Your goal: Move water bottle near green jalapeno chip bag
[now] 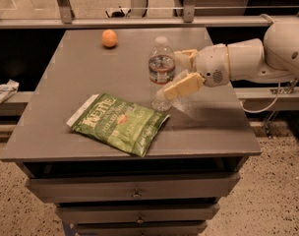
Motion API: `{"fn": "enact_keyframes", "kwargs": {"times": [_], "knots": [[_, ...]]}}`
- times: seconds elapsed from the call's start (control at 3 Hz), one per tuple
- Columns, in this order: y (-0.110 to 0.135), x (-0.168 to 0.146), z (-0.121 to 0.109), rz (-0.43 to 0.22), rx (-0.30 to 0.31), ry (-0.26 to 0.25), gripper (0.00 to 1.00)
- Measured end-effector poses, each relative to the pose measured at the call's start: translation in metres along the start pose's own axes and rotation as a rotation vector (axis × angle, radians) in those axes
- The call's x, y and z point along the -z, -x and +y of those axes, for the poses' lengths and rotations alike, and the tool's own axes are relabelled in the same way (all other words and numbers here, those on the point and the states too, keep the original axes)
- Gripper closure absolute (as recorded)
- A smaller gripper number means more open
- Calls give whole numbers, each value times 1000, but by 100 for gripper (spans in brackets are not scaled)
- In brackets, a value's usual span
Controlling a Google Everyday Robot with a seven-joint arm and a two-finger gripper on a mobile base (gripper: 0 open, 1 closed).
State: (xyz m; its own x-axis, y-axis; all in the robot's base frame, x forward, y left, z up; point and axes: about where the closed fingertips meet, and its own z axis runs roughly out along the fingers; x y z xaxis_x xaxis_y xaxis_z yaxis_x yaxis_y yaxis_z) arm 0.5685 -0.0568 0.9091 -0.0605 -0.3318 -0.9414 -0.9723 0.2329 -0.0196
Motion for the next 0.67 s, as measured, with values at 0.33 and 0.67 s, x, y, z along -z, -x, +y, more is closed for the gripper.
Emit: {"fn": "enact_keyframes", "kwargs": {"times": [0.33,0.67], "knots": [[-1,0,0,1,-1,0,0],[-6,17,-11,19,18,-24,0]]}}
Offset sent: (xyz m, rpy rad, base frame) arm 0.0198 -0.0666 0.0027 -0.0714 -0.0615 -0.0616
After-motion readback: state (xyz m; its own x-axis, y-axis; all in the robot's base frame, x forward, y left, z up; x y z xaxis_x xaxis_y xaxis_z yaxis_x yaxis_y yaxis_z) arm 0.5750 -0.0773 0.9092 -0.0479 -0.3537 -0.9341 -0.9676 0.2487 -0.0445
